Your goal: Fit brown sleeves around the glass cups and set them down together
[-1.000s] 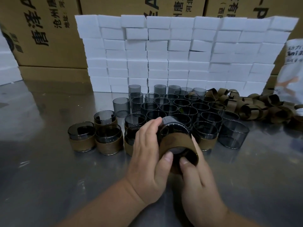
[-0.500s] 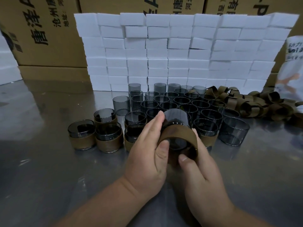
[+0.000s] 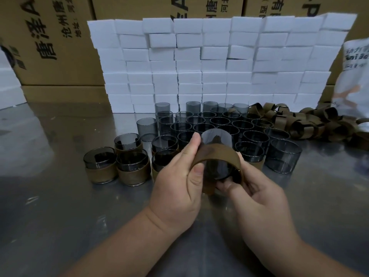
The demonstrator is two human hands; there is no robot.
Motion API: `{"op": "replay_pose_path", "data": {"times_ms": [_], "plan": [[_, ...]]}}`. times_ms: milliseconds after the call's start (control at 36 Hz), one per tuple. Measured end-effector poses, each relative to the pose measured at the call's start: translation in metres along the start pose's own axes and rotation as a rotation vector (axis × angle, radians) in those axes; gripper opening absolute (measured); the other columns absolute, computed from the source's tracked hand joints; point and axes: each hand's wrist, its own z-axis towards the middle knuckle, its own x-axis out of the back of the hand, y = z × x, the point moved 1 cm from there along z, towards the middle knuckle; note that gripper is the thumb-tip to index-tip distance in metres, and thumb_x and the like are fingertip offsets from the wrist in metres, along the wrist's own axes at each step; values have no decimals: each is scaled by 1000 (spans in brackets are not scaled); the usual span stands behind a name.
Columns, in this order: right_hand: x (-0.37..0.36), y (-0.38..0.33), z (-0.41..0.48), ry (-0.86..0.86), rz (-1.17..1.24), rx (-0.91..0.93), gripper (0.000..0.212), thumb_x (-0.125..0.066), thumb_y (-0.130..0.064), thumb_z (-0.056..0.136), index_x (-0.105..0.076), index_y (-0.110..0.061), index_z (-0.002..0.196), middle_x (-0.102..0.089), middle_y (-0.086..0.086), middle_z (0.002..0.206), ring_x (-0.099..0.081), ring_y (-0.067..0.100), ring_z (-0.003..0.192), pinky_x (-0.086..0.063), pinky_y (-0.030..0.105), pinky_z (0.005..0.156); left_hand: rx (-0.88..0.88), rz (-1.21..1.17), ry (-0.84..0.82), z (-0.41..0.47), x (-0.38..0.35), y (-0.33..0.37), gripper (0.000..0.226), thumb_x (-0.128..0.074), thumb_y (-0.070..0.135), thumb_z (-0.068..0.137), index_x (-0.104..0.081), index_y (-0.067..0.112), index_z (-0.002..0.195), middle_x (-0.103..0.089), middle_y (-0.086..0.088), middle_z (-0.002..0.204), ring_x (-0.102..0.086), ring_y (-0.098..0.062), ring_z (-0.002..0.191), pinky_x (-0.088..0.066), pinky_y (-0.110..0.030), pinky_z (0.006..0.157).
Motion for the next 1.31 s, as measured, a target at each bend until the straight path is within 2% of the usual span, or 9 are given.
{"op": "replay_pose_path", "data": {"times_ms": [83,194,278,389,472,583,833,1167,1306], "plan": [[1,-1,1,9,2,6,52,-56,15,82,-49,3,132,-58,6,130,-55,-13,102,-46,5,82,15,0,-15,1,1,0,73,-22,64,89,-36,10,136,-54,-6,130,-50,-8,120,-38,-15,100],[2,-3,2,9,-5,4,52,-56,15,81,-49,4,132,-58,10,131,-56,-6,107,-44,8,88,11,10,-26,2,2,0,78,-22,64,89,-44,4,134,-56,-4,128,-52,-8,118,-38,-13,98],[2,-6,2,15,-6,2,52,-56,17,81,-50,4,131,-61,8,126,-59,-9,99,-45,4,80,17,23,-25,2,2,1,74,-27,61,90,-46,5,133,-56,-4,127,-51,-7,118,-38,-14,99],[1,-9,3,25,-4,10,53,-56,19,79,-50,5,130,-65,-17,102,-63,-13,82,-46,2,72,15,64,-3,4,2,0,57,-35,44,91,-50,4,129,-56,-2,124,-50,-6,117,-37,-9,98],[1,-9,3,22,1,9,53,-56,18,80,-50,3,131,-66,-20,97,-64,-9,83,-48,5,75,-2,75,1,5,3,-1,53,-36,37,90,-52,1,126,-55,1,120,-49,-6,115,-35,-6,96],[1,-11,3,18,19,2,53,-57,16,79,-51,3,130,-64,-31,89,-62,-14,80,-45,2,67,-11,99,11,7,4,-2,51,-37,34,89,-55,2,124,-59,0,115,-52,-6,110,-36,-3,92],[2,-12,5,13,19,38,39,-61,15,76,-68,-11,103,-73,-15,74,-63,-8,70,-46,4,63,-47,139,68,9,7,-1,46,-43,31,87,-55,0,119,-62,2,99,-56,-8,98,-37,0,84],[2,-13,7,25,6,69,43,-60,17,73,-71,-24,80,-74,-7,72,-65,-1,66,-50,8,64,-46,77,126,10,6,-7,40,-50,36,83,-52,14,116,-59,14,102,-56,2,99,-42,-5,86],[2,-14,7,19,27,44,43,-59,18,74,-72,-23,78,-74,-5,72,-66,1,65,-51,10,63,7,-25,129,10,6,-13,29,-55,46,80,-59,33,106,-61,21,101,-60,5,96,-47,-15,86]]}}
